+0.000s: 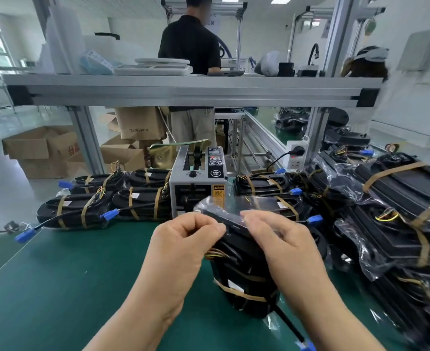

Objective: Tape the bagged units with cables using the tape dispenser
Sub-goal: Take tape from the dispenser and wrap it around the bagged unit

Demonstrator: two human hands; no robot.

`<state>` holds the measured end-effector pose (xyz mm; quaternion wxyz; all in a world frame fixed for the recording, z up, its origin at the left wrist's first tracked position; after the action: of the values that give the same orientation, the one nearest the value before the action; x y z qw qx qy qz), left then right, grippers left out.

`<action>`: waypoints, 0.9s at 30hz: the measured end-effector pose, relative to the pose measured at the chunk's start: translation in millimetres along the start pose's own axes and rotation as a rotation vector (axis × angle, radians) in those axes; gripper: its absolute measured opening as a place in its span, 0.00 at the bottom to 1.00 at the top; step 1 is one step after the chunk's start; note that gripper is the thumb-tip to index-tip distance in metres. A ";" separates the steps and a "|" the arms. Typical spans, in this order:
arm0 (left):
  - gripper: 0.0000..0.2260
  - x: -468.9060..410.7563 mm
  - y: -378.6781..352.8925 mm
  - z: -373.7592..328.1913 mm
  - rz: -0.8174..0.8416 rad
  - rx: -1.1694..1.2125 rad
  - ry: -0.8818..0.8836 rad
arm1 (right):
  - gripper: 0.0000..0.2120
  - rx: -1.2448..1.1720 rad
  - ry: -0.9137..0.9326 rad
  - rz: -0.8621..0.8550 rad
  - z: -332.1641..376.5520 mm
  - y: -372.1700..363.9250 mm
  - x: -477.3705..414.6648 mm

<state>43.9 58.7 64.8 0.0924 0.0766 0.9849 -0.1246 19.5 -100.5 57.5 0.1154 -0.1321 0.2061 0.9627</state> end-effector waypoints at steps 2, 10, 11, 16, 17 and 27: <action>0.05 0.1 -2.9 2.4 -0.039 -0.024 0.010 | 0.16 0.004 -0.029 -0.030 1.5 -4.6 1.7; 0.06 -1.6 -8.4 3.9 -0.078 0.005 0.037 | 0.24 -0.024 -0.053 -0.127 3.5 -14.4 12.3; 0.06 -1.5 -8.7 3.6 -0.077 0.013 0.042 | 0.25 -0.023 -0.059 -0.128 3.5 -14.5 13.0; 0.06 -0.5 -8.7 2.4 -0.034 0.076 0.077 | 0.28 0.008 -0.041 -0.154 3.7 -11.7 14.9; 0.06 -0.2 -9.4 2.1 -0.032 0.069 0.074 | 0.28 0.012 -0.038 -0.150 3.5 -11.3 15.5; 0.05 -1.5 -8.3 5.7 -0.106 -0.055 0.027 | 0.26 0.041 -0.010 -0.140 8.3 -14.4 18.4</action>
<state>44.9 49.2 61.6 0.0743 0.0235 0.9918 -0.1011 4.6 -81.1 54.0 0.1862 -0.1388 0.2155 0.9485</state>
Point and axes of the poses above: each hand's wrist, its own x-axis away from the middle knuckle, its own y-axis out of the back of the hand, z = x × y, the point moved 2 cm from there along -x, towards the middle knuckle, and after that the axes turned 12 degrees about x, right-handed, at the moved point
